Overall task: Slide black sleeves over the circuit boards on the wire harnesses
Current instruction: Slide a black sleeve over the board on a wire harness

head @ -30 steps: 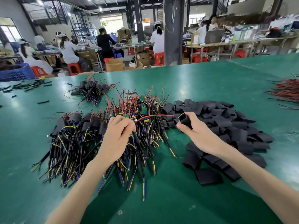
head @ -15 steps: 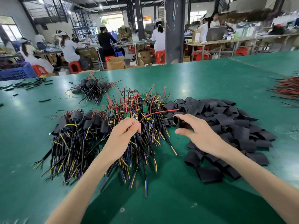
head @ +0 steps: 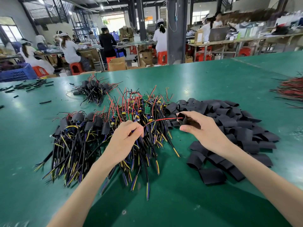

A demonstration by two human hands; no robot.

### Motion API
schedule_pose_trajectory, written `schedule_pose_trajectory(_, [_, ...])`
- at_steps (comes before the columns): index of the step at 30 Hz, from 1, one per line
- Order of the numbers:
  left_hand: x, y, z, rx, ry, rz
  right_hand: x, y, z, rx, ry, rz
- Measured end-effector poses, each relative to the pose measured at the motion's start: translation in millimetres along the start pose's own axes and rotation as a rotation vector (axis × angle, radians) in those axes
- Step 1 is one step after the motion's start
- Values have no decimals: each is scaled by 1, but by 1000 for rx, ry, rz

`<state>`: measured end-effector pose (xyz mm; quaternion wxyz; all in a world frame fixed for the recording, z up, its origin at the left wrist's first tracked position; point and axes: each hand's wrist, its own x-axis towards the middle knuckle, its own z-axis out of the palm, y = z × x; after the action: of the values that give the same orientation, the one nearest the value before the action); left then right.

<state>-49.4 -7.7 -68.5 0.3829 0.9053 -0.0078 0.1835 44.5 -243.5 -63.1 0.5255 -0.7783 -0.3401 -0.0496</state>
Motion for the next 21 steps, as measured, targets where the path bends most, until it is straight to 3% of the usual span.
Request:
schedule_pose_trajectory(8, [-1, 4, -2, 118, 39, 34, 1, 0, -3, -220, 15, -100])
schedule_pose_trajectory(16, [-8, 18, 16, 321, 20, 309, -7, 1, 12, -835, -29, -380])
schedule_pose_trajectory(21, [-9, 20, 29, 177, -42, 252, -11, -4, 23, -829, -49, -481])
